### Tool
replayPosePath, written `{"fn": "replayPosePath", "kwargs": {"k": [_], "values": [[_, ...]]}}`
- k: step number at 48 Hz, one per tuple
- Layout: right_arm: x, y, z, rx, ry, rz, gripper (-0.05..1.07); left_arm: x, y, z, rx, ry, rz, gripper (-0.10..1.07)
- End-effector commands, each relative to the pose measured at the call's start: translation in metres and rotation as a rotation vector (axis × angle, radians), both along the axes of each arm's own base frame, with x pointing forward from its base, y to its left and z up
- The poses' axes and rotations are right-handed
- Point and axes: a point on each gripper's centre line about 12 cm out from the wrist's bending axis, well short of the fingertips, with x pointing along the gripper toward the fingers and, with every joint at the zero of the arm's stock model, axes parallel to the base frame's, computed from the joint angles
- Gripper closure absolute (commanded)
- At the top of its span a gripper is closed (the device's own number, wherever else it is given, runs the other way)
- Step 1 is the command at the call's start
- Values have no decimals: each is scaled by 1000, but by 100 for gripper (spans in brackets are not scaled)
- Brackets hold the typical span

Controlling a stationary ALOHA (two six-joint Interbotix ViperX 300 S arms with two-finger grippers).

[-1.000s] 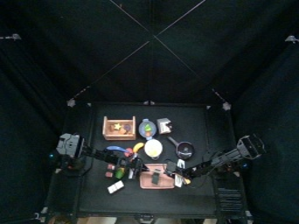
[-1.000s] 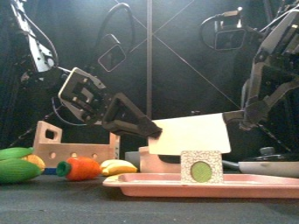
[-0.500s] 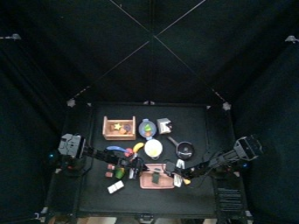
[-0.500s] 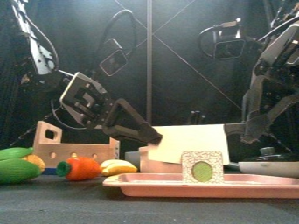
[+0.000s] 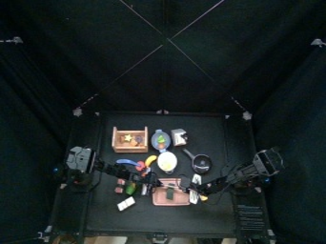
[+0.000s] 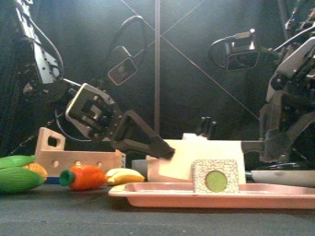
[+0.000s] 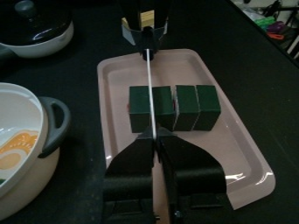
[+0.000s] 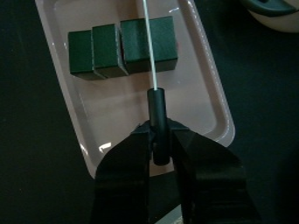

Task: Cut sushi piece

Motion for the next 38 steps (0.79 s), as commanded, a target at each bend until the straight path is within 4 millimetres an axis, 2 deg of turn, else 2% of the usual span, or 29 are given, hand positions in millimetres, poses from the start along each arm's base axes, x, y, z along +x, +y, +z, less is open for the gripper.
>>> {"fn": "replayPosePath", "kwargs": {"k": [1, 19, 38], "values": [[3, 1, 5, 11, -16, -7, 52, 3, 1, 4, -5, -13, 8, 60], [3, 2, -1, 19, 4, -17, 53, 4, 2, -1, -5, 19, 23, 60], [-1, 0, -2, 18, 16, -30, 52, 15, 6, 5, -6, -6, 33, 60]]}}
